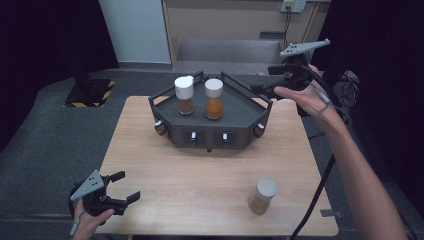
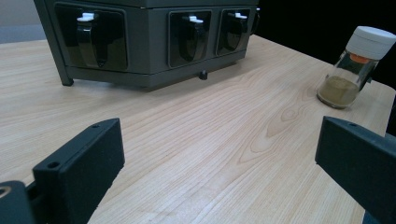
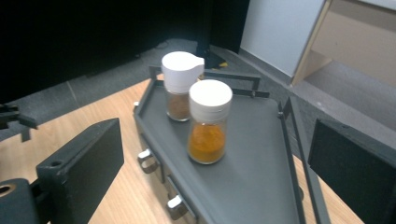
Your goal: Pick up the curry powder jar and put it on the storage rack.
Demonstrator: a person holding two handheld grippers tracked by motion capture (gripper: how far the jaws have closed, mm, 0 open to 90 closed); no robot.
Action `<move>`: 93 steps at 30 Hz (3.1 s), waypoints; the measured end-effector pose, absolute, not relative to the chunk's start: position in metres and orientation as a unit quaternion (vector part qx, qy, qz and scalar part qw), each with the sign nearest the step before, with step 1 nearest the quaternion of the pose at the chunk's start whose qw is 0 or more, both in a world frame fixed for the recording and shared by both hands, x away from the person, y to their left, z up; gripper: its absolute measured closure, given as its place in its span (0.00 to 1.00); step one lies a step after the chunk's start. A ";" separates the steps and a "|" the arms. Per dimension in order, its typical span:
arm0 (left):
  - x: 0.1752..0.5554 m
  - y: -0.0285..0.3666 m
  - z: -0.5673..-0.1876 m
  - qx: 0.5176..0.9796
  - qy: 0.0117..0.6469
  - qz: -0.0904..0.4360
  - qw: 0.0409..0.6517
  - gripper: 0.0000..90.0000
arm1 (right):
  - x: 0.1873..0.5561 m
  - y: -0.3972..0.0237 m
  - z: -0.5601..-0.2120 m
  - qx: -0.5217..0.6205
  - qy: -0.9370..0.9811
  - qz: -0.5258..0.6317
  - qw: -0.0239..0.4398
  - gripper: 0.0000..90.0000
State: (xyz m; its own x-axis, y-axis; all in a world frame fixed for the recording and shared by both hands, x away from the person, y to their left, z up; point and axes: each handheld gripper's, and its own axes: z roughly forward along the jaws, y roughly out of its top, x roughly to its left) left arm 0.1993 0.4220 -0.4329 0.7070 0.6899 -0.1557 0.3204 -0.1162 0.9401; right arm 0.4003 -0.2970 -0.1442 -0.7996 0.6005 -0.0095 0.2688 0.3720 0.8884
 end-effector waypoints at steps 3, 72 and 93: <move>0.199 0.422 -0.433 0.729 0.347 0.163 0.567 0.00 | 0.387 -0.304 -0.151 0.262 0.803 0.507 0.171 0.04; 0.200 0.421 -0.432 0.733 0.348 0.162 0.561 0.00 | 0.246 -0.361 -0.340 0.280 0.745 0.567 0.213 0.06; 0.202 0.419 -0.432 0.738 0.347 0.158 0.557 0.01 | 0.216 -0.372 -0.400 0.355 0.701 0.559 0.265 0.07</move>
State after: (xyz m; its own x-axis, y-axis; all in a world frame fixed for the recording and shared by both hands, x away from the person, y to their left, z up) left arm 0.2021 0.4190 -0.4319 0.7093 0.6881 -0.1530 0.3351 -0.1381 0.9320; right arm 0.2162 -0.3721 -0.3998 -0.6068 0.7944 0.0257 0.2012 0.1223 0.9719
